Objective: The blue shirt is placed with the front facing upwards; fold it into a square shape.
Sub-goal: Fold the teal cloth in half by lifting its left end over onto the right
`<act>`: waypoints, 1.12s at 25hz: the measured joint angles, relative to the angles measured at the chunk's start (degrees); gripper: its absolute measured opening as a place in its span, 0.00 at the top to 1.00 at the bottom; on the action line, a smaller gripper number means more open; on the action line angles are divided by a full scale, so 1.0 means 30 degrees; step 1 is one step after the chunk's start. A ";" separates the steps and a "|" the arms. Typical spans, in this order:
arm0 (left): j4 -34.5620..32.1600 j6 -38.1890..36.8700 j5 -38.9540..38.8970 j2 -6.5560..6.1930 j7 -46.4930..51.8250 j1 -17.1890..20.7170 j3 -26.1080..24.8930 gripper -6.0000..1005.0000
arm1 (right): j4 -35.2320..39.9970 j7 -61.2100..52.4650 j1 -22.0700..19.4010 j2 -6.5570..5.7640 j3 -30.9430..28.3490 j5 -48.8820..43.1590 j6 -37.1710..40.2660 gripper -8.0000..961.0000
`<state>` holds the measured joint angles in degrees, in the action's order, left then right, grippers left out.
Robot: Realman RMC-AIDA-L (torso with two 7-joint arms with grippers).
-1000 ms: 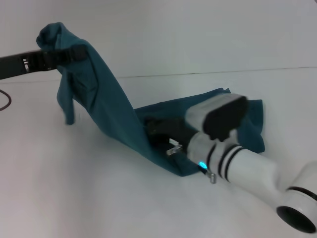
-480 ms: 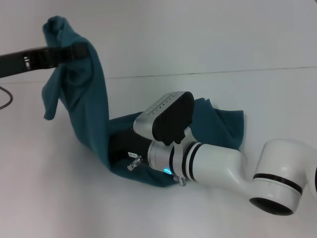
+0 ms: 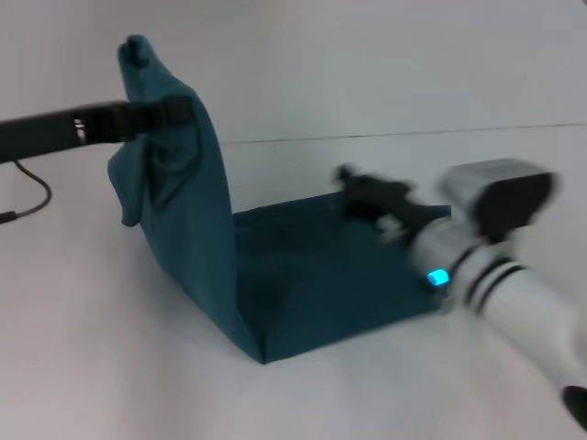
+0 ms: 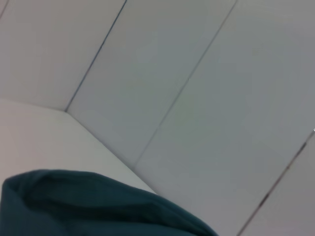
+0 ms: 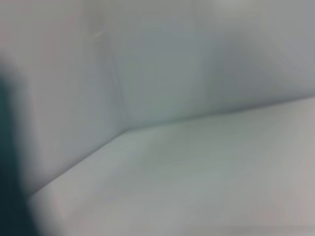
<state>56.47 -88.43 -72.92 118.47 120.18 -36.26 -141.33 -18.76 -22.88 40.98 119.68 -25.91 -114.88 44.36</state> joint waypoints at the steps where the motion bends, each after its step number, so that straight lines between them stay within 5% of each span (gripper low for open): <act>1: -0.0164 0.0067 -0.0021 0.0023 -0.0055 -0.0058 0.0233 0.93 | 0.0634 -0.0170 -0.0371 -0.0020 -0.0640 0.0005 0.0619 0.99; 7: -0.1791 0.0458 -0.0060 0.0471 -0.0973 -0.1031 0.0690 0.93 | 0.5010 -0.3014 -0.0927 -0.0160 -0.2028 0.0074 0.2479 0.99; 14: -0.3456 0.3324 -0.0185 0.1798 -0.2115 -0.1932 0.1889 0.93 | 0.7592 -0.4725 -0.1001 -0.0239 -0.2295 0.0095 0.2523 0.99; 23: -0.8484 0.7585 -0.3943 0.2030 -0.5286 -0.3312 0.6327 0.93 | 0.8067 -0.4775 -0.1109 -0.0282 -0.2302 0.0093 0.2362 0.99; 28: -0.9320 0.9360 -0.5933 0.2039 -0.6158 -0.3549 0.8779 0.93 | 0.8114 -0.4780 -0.1118 -0.0287 -0.2302 0.0092 0.2291 0.99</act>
<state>28.51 -60.35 -90.71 124.59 101.70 -46.91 -115.00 5.58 -37.22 37.62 118.82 -32.82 -114.61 51.23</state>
